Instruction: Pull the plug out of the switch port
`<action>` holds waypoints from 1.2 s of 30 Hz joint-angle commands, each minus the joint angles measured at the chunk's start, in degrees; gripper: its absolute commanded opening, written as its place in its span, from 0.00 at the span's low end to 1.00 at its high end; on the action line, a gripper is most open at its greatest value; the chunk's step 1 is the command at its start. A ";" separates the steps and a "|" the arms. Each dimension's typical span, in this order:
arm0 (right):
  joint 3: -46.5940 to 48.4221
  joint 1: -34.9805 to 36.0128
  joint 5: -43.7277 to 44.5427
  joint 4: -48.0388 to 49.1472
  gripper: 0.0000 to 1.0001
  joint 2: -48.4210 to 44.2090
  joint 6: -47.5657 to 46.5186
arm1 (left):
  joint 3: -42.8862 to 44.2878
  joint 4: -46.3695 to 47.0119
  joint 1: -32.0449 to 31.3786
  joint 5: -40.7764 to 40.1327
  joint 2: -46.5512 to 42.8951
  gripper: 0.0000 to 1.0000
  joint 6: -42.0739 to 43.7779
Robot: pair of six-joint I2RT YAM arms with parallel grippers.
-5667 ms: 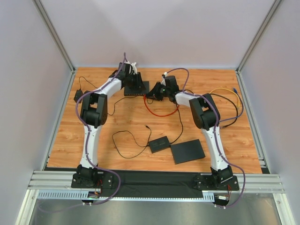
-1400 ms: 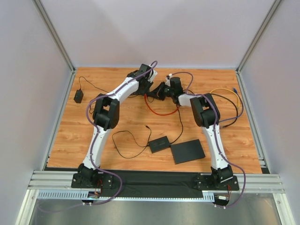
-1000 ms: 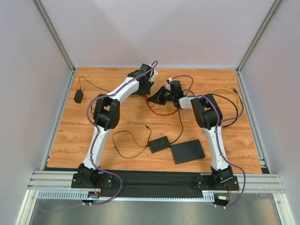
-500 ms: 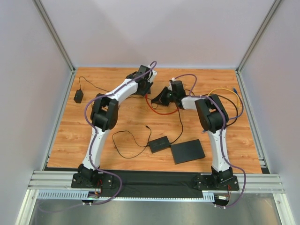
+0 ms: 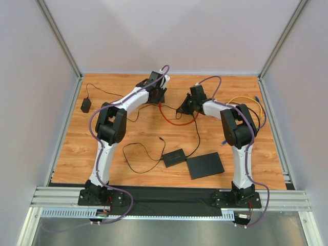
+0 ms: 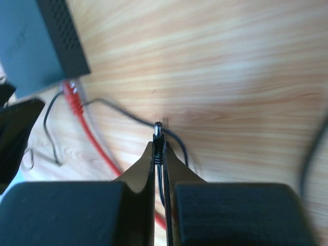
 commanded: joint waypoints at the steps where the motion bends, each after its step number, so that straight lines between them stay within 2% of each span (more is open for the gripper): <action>1: -0.87 -1.20 10.63 -3.82 0.00 -3.44 -1.78 | -0.50 1.77 0.17 -0.62 -4.80 0.52 -1.17; 4: -1.66 -1.29 16.08 -3.47 0.02 -3.62 -3.10 | -0.50 1.94 0.17 -0.01 -5.06 0.52 -1.52; 8: 1.49 -1.46 16.54 -6.10 0.08 -0.98 -6.52 | -0.67 2.30 0.17 1.05 -5.42 0.52 -2.31; 10: 2.99 -1.46 16.18 -6.90 0.21 -0.19 -7.41 | -0.85 2.47 0.17 1.14 -5.59 0.53 -2.31; 12: 2.47 -1.46 16.44 -6.11 0.45 -1.15 -8.46 | -1.29 2.91 0.17 0.70 -5.86 0.53 -2.14; 15: 1.33 -1.38 17.32 -4.80 0.63 -2.64 -10.47 | -2.34 3.44 0.70 0.70 -6.21 0.53 -2.22; 19: 1.33 -0.41 18.55 -3.65 0.71 -6.15 -14.87 | -3.13 3.70 1.84 1.84 -6.82 0.53 -3.10; 23: 3.78 2.05 14.97 -1.11 0.75 -5.91 -17.87 | -5.41 4.58 3.16 2.81 -8.23 0.53 -4.42; 24: 5.53 2.40 9.99 0.73 0.75 -5.38 -17.61 | -5.86 5.28 3.34 2.98 -8.93 0.53 -4.59; 29: 13.53 6.88 5.48 0.21 0.74 0.60 -17.00 | -6.92 5.81 3.87 3.60 -9.37 0.53 -5.12; 32: 13.63 6.89 0.12 5.99 0.68 2.88 -11.39 | -7.00 5.90 3.95 4.21 -9.29 0.53 -5.30; 36: 14.51 6.54 -3.67 11.02 0.55 7.18 -6.63 | -6.48 5.99 3.95 5.18 -8.50 0.53 -5.39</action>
